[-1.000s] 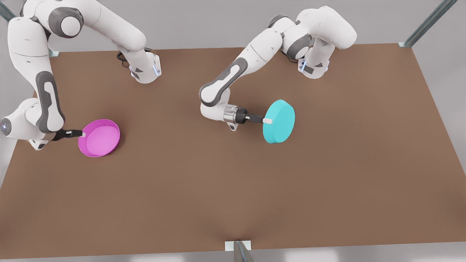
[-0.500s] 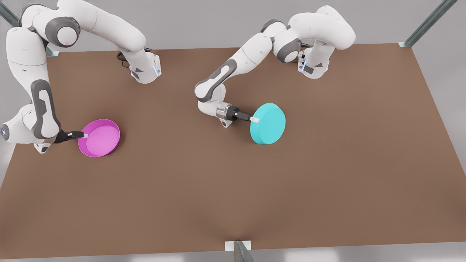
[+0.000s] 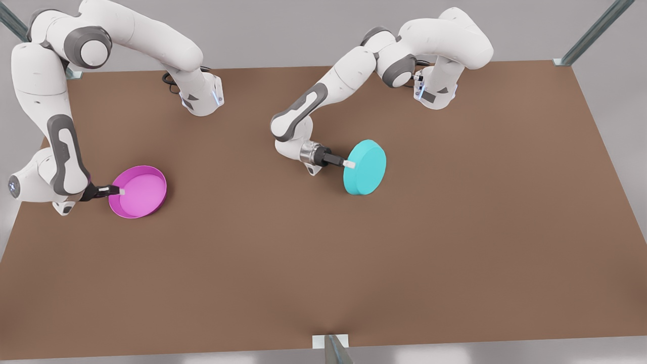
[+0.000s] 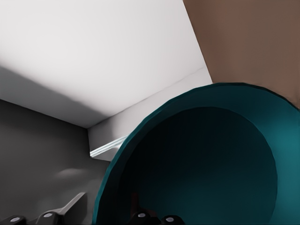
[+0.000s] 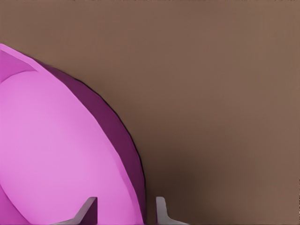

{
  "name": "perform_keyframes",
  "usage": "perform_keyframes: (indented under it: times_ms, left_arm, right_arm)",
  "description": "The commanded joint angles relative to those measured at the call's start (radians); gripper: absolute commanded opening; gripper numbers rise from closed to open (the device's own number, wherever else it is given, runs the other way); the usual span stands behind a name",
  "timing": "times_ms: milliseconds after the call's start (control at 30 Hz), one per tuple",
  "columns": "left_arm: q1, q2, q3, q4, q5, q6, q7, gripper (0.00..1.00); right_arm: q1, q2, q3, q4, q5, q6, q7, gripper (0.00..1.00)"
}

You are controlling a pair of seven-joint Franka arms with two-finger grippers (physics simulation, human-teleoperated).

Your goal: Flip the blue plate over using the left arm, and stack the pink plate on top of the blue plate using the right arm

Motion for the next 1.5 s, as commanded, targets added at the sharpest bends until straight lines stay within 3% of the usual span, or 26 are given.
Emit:
perform_keyframes:
  times_ms: [0, 233, 267, 333, 367, 1100, 1300, 1367, 1433, 1467]
  left_arm:
    - [-0.002, 0.002, 0.0, 0.001, -0.01, 0.0, 0.0, 1.0]
    - [-0.045, 0.002, -0.014, 0.073, -0.151, 0.005, -0.002, 1.0]
    - [-0.038, 0.002, -0.057, 0.08, -0.18, 0.018, -0.06, 1.0]
    - [-0.038, 0.002, -0.078, 0.084, -0.221, 0.051, -0.118, 1.0]
    - [-0.038, 0.002, -0.084, 0.099, -0.252, 0.074, -0.144, 1.0]
    - [-0.032, -0.008, -0.202, 0.314, -0.551, 0.29, -0.713, 1.0]
    - [-0.022, -0.103, -0.207, 0.403, -0.737, 0.293, -0.874, 1.0]
    - [0.122, -0.351, -0.205, 0.416, -1.011, 0.291, -0.922, 1.0]
    - [0.495, -0.494, -0.205, 0.418, -1.182, 0.337, -0.922, 1.0]
    - [0.676, -0.495, -0.207, 0.418, -1.189, 0.388, -0.812, 1.0]
  right_arm:
    - [0.0, 0.0, 0.0, 0.0, -0.001, 0.0, 0.0, 0.42]
    - [0.0, 0.008, 0.002, 0.0, 0.0, 0.006, -0.002, 0.44]
    - [0.0, 0.008, 0.002, 0.0, 0.0, 0.006, -0.003, 0.42]
    - [0.0, 0.011, 0.002, 0.002, 0.0, 0.008, -0.008, 0.25]
    - [-0.002, 0.012, 0.002, 0.003, 0.0, 0.008, -0.009, 0.21]
    - [0.0, -0.003, 0.049, 0.022, 0.005, -0.034, -0.002, 0.21]
    - [-0.002, -0.011, 0.078, 0.055, 0.034, -0.097, 0.003, 0.21]
    - [-0.006, -0.011, 0.117, 0.052, 0.06, -0.106, 0.015, 0.21]
    - [-0.014, -0.011, 0.192, 0.046, 0.068, -0.126, 0.06, 0.21]
    - [-0.008, -0.012, 0.238, 0.048, 0.068, -0.129, 0.115, 0.21]
